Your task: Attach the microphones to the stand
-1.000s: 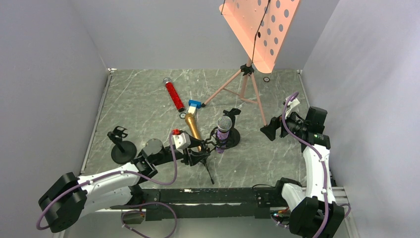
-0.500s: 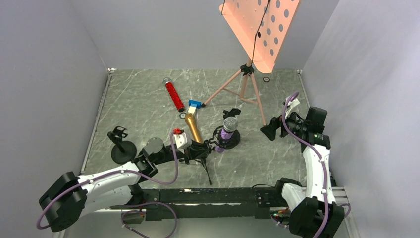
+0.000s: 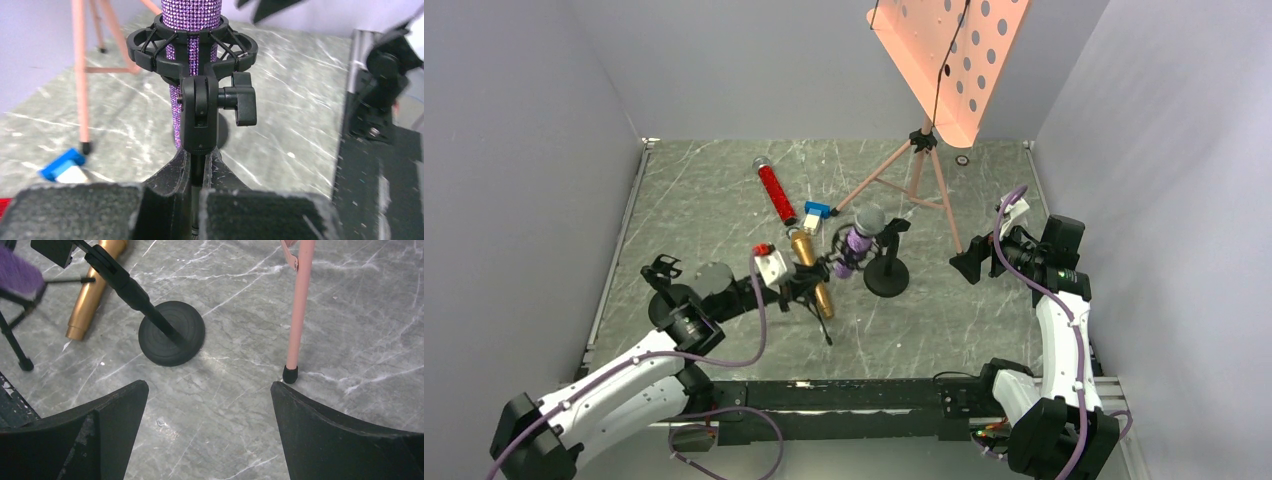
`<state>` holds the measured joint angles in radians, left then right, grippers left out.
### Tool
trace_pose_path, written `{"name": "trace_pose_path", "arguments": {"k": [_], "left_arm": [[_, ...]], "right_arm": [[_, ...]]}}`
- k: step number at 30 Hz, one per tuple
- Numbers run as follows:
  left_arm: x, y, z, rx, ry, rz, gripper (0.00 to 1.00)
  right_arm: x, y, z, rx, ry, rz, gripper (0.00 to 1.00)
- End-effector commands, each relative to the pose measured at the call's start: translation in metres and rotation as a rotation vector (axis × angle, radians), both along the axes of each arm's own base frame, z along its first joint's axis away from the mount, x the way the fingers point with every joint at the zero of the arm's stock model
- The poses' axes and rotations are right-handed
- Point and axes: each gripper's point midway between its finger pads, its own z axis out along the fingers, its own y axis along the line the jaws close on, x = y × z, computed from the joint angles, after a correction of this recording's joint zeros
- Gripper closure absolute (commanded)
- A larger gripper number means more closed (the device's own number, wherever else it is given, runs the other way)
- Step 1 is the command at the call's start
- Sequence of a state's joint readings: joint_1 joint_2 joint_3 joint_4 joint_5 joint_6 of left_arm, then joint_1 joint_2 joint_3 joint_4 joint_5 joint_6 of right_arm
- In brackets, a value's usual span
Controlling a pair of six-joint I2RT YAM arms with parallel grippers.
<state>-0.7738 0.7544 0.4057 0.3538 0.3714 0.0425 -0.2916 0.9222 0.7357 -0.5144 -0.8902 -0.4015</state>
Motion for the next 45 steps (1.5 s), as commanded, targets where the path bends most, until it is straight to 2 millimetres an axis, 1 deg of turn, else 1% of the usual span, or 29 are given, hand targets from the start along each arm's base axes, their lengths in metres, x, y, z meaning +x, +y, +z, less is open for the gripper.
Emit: {"name": "trace_pose_path", "arguments": {"k": [1,5,7,11,13,14,16,20,22,24,25,30,32,34,39,40,45], "left_arm": [[0.03,0.033,0.107,-0.152,-0.266,0.135,1.0],[0.056,0.061,0.132,-0.15,-0.299,0.219,1.0],[0.07,0.072,0.147,-0.149,-0.312,0.259,1.0],[0.11,0.099,0.156,-0.179,-0.32,0.387,1.0],[0.133,0.114,0.156,-0.221,-0.306,0.451,1.0],[0.148,0.12,0.151,-0.234,-0.291,0.478,1.0],[0.171,0.135,0.152,-0.257,-0.312,0.542,1.0],[0.213,0.157,0.145,-0.242,-0.378,0.62,1.0],[0.231,0.173,0.143,-0.244,-0.372,0.642,1.0],[0.244,0.184,0.142,-0.263,-0.358,0.646,1.0],[0.251,0.195,0.14,-0.262,-0.361,0.661,1.0],[0.277,0.231,0.123,-0.249,-0.366,0.708,1.0],[0.285,0.248,0.116,-0.258,-0.354,0.74,1.0],[0.29,0.261,0.108,-0.255,-0.355,0.762,1.0],[0.299,0.287,0.091,-0.208,-0.38,0.845,1.0],[0.304,0.294,0.083,-0.2,-0.359,0.848,1.0],[0.309,0.309,0.068,-0.19,-0.337,0.864,1.0]], "right_arm": [[0.005,-0.001,0.01,-0.03,-0.064,0.013,0.0],[0.005,-0.001,0.01,-0.03,-0.066,0.016,0.0],[0.005,0.0,0.01,-0.029,-0.066,0.017,0.0],[0.004,0.0,0.01,-0.027,-0.066,0.017,0.0],[0.004,0.0,0.011,-0.029,-0.067,0.016,0.0],[0.004,0.0,0.01,-0.028,-0.067,0.018,0.0],[0.004,0.0,0.01,-0.028,-0.065,0.018,0.0],[0.004,0.0,0.01,-0.027,-0.066,0.021,0.0],[0.004,0.001,0.01,-0.026,-0.066,0.022,0.0],[0.004,0.0,0.01,-0.027,-0.063,0.02,0.0],[0.004,0.0,0.009,-0.029,-0.062,0.019,0.0],[0.006,-0.001,0.006,-0.032,-0.052,0.014,0.0],[0.006,-0.002,0.005,-0.032,-0.048,0.015,0.0],[0.007,-0.002,0.004,-0.033,-0.045,0.011,0.0],[0.007,-0.003,0.002,-0.034,-0.037,0.009,0.0],[0.008,-0.003,0.001,-0.033,-0.034,0.01,0.0],[0.008,-0.003,-0.001,-0.03,-0.028,0.011,0.0]]}}
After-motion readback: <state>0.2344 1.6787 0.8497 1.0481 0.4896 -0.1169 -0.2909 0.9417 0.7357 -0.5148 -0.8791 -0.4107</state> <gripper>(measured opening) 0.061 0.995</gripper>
